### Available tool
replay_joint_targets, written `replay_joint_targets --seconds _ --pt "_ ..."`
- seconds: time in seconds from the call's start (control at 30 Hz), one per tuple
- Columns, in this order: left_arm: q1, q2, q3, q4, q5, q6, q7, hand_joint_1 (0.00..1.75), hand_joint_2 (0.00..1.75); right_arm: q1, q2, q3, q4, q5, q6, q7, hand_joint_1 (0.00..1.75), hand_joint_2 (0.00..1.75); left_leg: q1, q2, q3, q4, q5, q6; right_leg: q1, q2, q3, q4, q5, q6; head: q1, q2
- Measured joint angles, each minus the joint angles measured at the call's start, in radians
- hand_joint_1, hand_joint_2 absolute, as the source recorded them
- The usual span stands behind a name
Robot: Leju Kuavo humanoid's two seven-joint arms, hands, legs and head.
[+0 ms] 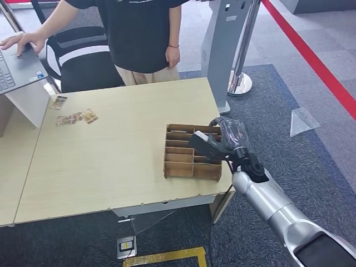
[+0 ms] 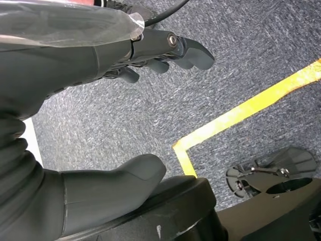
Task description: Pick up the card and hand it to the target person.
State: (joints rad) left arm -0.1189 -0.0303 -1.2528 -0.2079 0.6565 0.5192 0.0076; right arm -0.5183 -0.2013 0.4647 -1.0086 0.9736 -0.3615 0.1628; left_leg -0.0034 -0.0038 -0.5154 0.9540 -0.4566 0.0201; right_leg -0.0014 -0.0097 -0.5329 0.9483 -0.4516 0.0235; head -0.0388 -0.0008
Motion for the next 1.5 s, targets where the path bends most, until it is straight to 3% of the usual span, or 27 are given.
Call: replay_joint_targets --seconds 0.27,0.37,0.57,0.77,0.9,1.2,1.5 --pt "-0.001 0.0 0.0 0.0 0.001 0.001 0.0 0.0 1.75 -0.017 0.014 0.001 0.065 0.004 -0.008 -0.008 0.96 1.75 0.0 0.0 0.0 0.0 0.0 0.0 0.0 0.0 0.0 0.0 0.0 0.0 0.0 0.0" --pt "-0.001 0.0 0.0 0.0 0.002 0.001 0.0 0.0 1.75 -0.025 0.018 0.003 0.088 0.008 -0.014 -0.01 1.08 1.75 0.0 0.0 0.0 0.0 0.0 0.0 0.0 0.0 0.0 0.0 0.0 0.0 0.0 0.0" --pt "0.0 0.0 0.0 0.0 0.003 0.001 0.0 0.0 1.75 -0.03 0.024 0.006 0.109 0.014 -0.026 -0.011 1.5 1.75 0.0 0.0 0.0 0.0 0.0 0.0 0.0 0.0 0.0 0.0 0.0 0.0 0.0 0.0" --pt "-0.001 0.0 0.0 0.0 0.003 0.001 0.0 0.0 1.75 -0.046 0.032 0.01 0.134 0.018 -0.037 -0.012 1.55 1.75 0.0 0.0 0.0 0.0 0.0 0.0 0.0 0.0 0.0 0.0 0.0 0.0 0.0 0.0" --pt "0.0 0.0 -0.001 0.0 0.003 -0.001 0.0 0.0 1.75 -0.059 0.033 0.014 0.137 0.021 -0.03 -0.007 1.74 1.75 0.0 0.0 0.0 0.0 0.0 0.0 0.0 0.0 0.0 0.0 0.0 0.0 0.0 0.0" --pt "0.0 0.001 -0.001 0.0 0.003 -0.009 -0.004 0.0 1.75 -0.079 0.012 0.014 0.022 -0.015 0.087 -0.032 1.75 1.75 0.0 0.0 0.0 0.0 0.0 0.0 0.0 0.0 0.0 0.0 0.0 0.0 0.0 0.0" --pt "0.0 0.007 -0.001 0.0 0.005 -0.017 -0.017 0.0 1.75 -0.14 -0.068 0.011 -0.175 -0.104 0.297 -0.077 1.75 1.75 0.0 0.001 0.001 0.001 0.0 0.0 0.0 0.001 0.0 0.0 0.0 0.0 0.0 0.0"
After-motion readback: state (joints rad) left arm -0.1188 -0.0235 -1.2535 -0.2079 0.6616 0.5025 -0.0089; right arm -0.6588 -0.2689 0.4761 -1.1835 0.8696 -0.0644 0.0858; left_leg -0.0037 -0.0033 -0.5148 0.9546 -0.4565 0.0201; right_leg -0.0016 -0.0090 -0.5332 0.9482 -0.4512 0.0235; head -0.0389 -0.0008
